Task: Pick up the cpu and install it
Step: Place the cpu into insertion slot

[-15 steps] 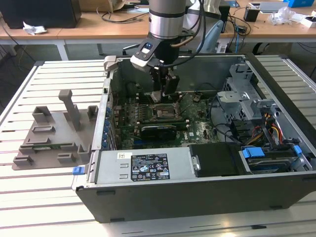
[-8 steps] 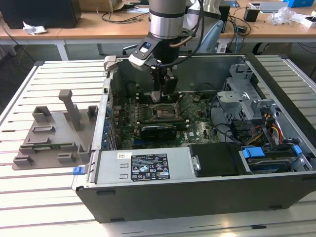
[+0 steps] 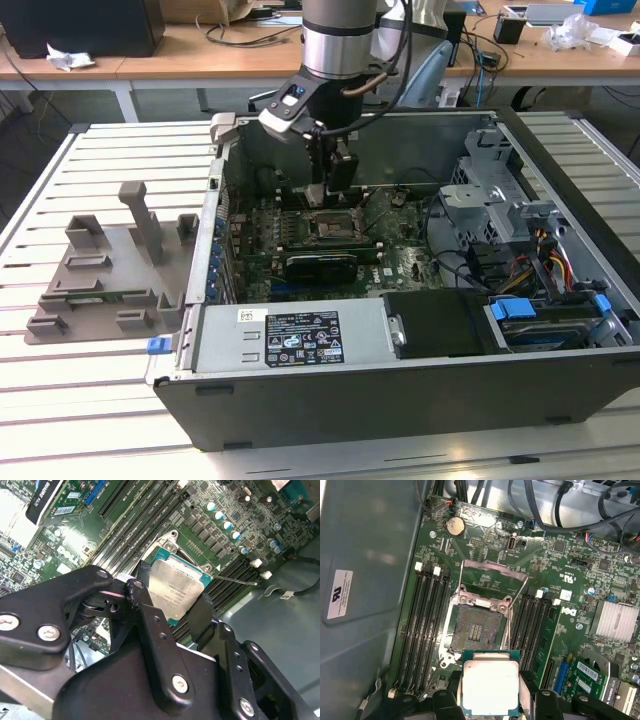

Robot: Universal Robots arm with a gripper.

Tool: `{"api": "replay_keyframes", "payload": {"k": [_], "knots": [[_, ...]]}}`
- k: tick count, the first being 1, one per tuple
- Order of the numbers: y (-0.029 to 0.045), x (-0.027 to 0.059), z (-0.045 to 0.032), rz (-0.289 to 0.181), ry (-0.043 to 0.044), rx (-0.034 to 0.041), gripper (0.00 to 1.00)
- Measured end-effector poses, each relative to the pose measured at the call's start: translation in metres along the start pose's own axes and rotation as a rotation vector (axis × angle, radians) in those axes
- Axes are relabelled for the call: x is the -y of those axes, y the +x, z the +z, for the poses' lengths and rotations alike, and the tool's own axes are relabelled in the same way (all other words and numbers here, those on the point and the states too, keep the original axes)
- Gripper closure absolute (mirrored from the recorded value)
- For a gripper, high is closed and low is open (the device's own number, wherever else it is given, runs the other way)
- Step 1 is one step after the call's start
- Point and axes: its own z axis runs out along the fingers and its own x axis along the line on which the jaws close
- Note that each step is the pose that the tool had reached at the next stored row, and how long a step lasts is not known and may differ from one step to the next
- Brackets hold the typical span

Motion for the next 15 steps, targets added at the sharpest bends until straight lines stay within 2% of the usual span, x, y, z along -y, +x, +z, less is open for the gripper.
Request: {"api": "replay_keyframes", "payload": {"k": [15], "knots": [[0.0000,0.0000,0.0000,0.070,0.0021,-0.0040,0.46]]}}
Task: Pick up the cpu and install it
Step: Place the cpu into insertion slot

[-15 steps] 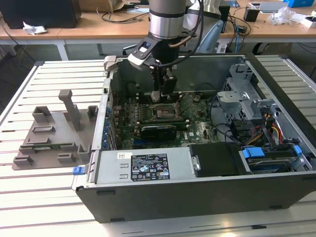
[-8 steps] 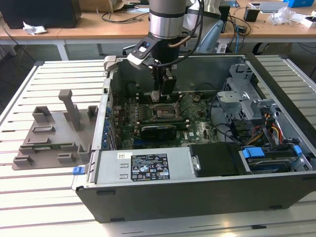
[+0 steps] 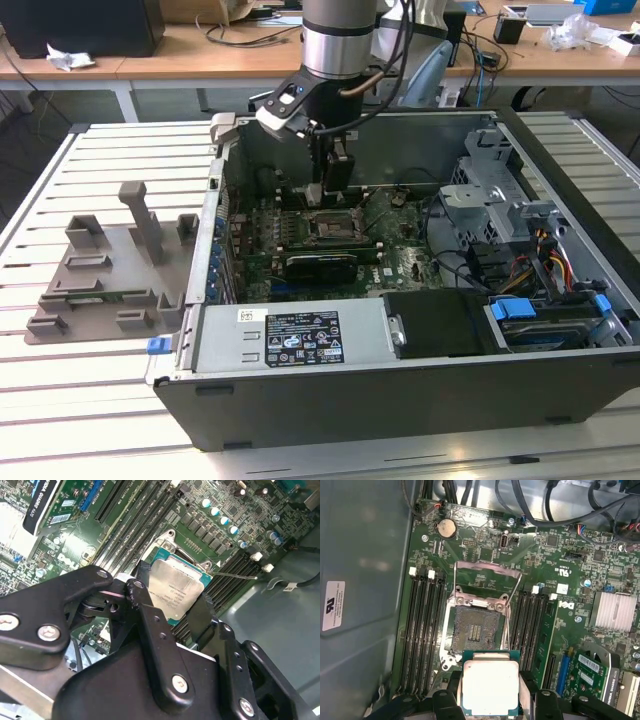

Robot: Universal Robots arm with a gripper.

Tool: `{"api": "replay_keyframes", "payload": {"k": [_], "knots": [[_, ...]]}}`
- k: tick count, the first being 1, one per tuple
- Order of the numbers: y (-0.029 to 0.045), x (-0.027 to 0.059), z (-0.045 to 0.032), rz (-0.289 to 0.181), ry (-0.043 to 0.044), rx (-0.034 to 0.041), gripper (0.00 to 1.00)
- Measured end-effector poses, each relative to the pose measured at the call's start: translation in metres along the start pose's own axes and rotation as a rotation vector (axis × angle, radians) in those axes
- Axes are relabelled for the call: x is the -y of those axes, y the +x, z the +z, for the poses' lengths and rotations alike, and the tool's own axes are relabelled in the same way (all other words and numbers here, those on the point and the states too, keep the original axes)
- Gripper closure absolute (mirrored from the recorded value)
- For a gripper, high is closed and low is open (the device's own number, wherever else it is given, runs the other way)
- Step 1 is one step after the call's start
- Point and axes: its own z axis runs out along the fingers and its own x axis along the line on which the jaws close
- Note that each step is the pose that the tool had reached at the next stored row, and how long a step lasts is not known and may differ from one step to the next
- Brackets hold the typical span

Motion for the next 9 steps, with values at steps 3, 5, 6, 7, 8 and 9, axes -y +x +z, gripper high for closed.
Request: {"api": "replay_keyframes", "payload": {"k": [3,5,6,7,8,9], "knots": [[0.0000,0.0000,0.0000,0.011,0.0003,-0.0007,0.46],[0.0000,0.0000,0.0000,0.023,0.0006,-0.0013,0.46],[0.0000,0.0000,0.0000,0.028,0.0009,-0.0016,0.46],[0.0000,0.0000,0.0000,0.032,0.0009,-0.0018,0.46],[0.0000,0.0000,0.0000,0.036,0.0010,-0.0021,0.46],[0.0000,0.0000,0.0000,0.039,0.0012,-0.0022,0.46]]}}
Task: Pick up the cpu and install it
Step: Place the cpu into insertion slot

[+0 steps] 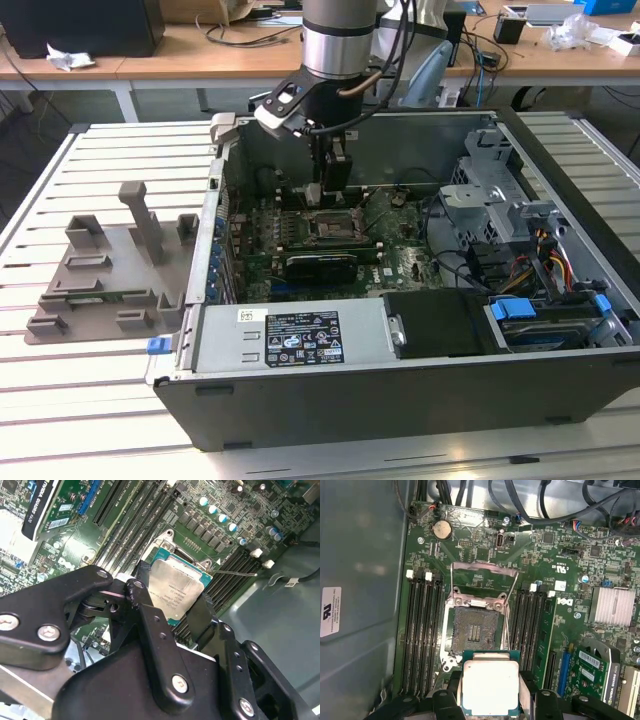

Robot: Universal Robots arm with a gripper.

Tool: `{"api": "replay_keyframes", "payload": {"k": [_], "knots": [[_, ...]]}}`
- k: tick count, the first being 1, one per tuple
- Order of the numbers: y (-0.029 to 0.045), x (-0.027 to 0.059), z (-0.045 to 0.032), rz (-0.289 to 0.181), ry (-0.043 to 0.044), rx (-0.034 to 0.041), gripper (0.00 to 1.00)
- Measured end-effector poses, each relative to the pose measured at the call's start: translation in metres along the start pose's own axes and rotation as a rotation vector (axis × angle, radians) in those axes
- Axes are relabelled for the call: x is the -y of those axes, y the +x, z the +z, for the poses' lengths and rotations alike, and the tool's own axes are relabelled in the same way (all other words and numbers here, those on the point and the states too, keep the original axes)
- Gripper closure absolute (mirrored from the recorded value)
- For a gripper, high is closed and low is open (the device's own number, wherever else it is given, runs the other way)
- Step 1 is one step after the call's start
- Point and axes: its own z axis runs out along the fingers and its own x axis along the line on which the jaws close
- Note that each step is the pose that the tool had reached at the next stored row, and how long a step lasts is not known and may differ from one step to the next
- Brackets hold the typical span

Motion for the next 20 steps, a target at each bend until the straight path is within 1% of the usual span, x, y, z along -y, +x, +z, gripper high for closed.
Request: {"api": "replay_keyframes", "payload": {"k": [3,9,12,13,15,17,18,20], "knots": [[0.0000,0.0000,0.0000,0.012,0.0004,-0.0007,0.46],[0.0000,0.0000,0.0000,0.053,0.0015,-0.0031,0.46],[0.0000,0.0000,0.0001,0.115,0.0034,-0.0066,0.46],[0.0000,0.0000,0.0001,0.126,0.0037,-0.0072,0.46],[0.0000,-0.0003,0.0008,0.126,0.0036,-0.0074,0.46],[0.0010,-0.0019,0.0023,0.123,0.0038,-0.0055,0.46],[0.0019,-0.0030,0.0032,0.122,0.0039,-0.0021,0.46],[0.0032,-0.0043,0.0049,0.121,0.0040,0.0020,0.46]]}}
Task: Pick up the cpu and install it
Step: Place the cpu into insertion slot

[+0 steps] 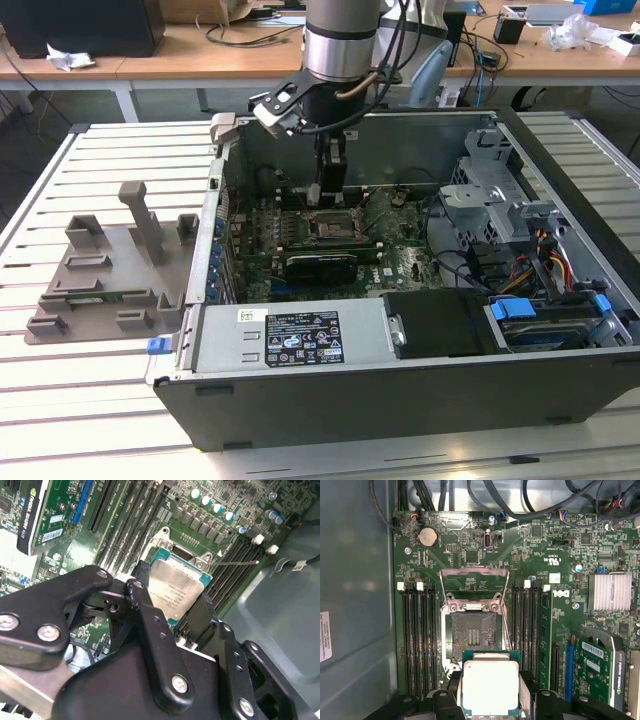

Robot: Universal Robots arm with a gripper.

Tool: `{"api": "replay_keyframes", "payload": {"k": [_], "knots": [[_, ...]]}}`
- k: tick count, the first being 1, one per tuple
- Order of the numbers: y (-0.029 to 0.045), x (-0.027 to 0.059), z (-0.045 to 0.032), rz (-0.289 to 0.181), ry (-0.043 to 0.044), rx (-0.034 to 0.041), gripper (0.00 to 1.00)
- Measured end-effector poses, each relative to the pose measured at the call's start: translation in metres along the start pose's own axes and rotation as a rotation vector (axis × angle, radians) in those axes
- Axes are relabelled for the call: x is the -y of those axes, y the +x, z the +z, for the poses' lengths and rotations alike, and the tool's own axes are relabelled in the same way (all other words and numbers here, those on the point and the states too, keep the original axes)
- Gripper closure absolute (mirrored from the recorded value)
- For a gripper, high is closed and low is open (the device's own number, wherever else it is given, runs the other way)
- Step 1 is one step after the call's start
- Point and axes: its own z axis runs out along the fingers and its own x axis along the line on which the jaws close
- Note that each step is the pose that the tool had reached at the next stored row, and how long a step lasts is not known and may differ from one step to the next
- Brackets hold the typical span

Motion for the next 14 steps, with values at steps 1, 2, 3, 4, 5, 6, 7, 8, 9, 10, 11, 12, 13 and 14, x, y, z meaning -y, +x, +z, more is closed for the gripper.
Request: {"api": "replay_keyframes", "payload": {"k": [1,2,3,4,5,6,7,8,9,10,11,12,13,14], "knots": [[0.0005,-0.0005,0.0006,-0.001,0.0000,0.0012,0.46],[0.0014,-0.0012,0.0016,-0.002,-0.0001,0.0025,0.46],[0.0017,-0.0016,0.0020,-0.003,-0.0001,0.0025,0.46],[0.0019,-0.0020,0.0023,-0.004,-0.0002,0.0025,0.46],[0.0019,-0.0021,0.0022,-0.004,-0.0002,0.0027,0.46],[0.0019,-0.0021,0.0022,-0.004,-0.0001,0.0028,0.46],[0.0019,-0.0021,0.0022,-0.004,-0.0001,0.0028,0.46],[0.0019,-0.0021,0.0022,-0.004,-0.0001,0.0027,0.46],[0.0019,-0.0021,0.0023,-0.004,-0.0001,0.0028,0.46],[0.0020,-0.0022,0.0027,-0.004,-0.0002,0.0027,0.46],[0.0022,-0.0023,0.0032,-0.004,-0.0002,0.0027,0.46],[0.0023,-0.0025,0.0035,-0.004,-0.0002,0.0027,0.46],[0.0025,-0.0028,0.0039,-0.004,-0.0002,0.0028,0.46],[0.0031,-0.0034,0.0050,-0.005,-0.0002,0.0028,0.46]]}}
